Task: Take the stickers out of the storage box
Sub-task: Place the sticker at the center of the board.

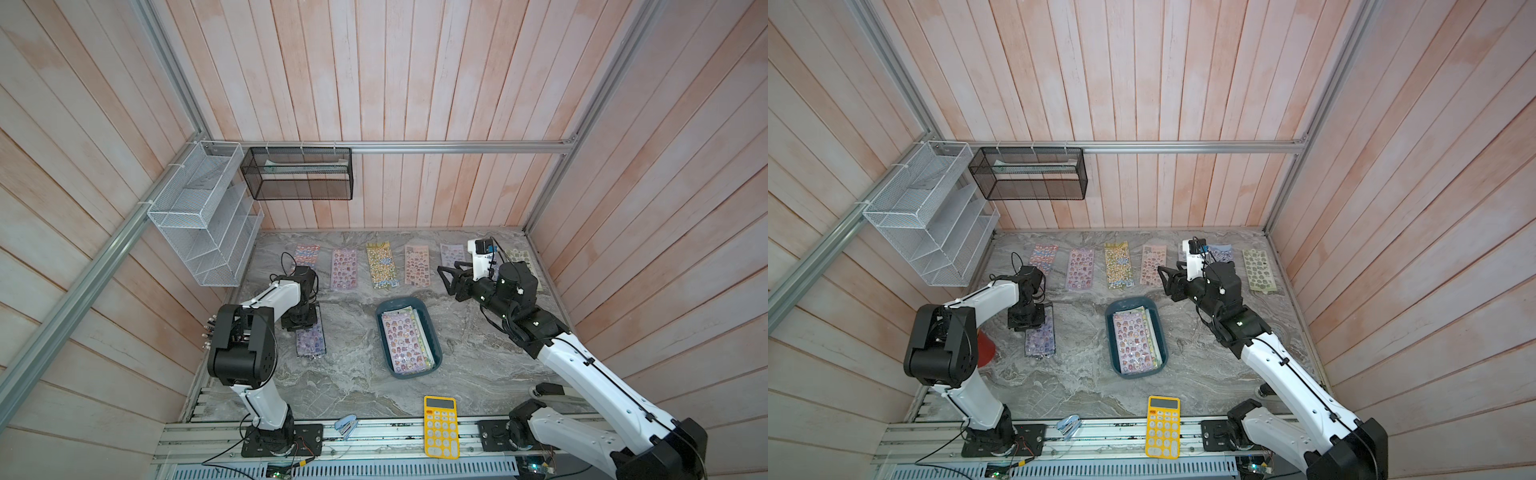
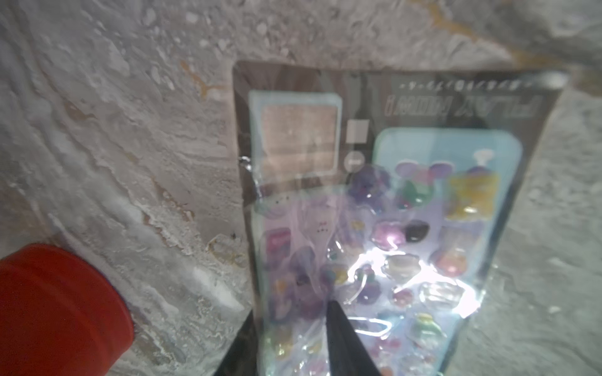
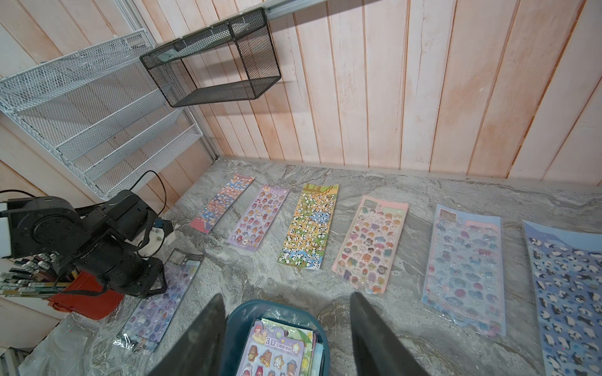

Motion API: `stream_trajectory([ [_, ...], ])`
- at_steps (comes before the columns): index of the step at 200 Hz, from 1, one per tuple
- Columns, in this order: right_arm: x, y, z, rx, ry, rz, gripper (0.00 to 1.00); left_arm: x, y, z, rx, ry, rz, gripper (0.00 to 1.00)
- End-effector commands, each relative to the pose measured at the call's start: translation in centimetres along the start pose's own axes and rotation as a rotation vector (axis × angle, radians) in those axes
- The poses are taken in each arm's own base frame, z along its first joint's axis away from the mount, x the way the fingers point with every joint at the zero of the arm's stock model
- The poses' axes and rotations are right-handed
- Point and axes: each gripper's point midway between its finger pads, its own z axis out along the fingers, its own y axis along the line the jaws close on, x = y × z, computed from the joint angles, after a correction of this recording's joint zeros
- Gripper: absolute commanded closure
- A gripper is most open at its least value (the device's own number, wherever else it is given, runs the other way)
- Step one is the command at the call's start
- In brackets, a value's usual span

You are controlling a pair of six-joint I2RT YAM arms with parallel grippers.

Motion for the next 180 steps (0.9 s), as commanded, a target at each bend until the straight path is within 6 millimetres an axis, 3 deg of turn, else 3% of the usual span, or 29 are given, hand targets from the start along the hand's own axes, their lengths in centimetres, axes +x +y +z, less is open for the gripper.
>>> stream_trajectory([
  [1, -0.5, -0.1, -0.3, 0.001, -0.023, -0.009, 0.39, -0.6, 0.5, -1.6, -0.088, -0.037, 0.016, 0.57],
  [34, -0.6, 0.2, -0.3, -0.015, -0.021, 0.0, 0.39, -0.7, -1.5, -4.3, -0.086, -0.098, 0.044, 0.44],
  [61, -0.6, 0.5, -0.3, -0.026, -0.019, 0.009, 0.38, 0.0, -4.1, -5.4, -0.001, -0.117, 0.055, 0.41],
  [101, -0.8, 0.9, -0.2, -0.046, -0.012, 0.019, 0.38, 2.2, -7.2, -3.4, 0.158, -0.059, 0.028, 0.41],
  [156, -0.7, 1.1, -0.1, -0.06, -0.002, 0.031, 0.38, 4.2, -7.7, -0.4, 0.183, -0.013, -0.003, 0.38],
  [180, -0.6, 1.3, 0.2, -0.069, 0.005, 0.036, 0.38, 4.1, -7.5, 0.0, 0.178, -0.025, -0.011, 0.46],
])
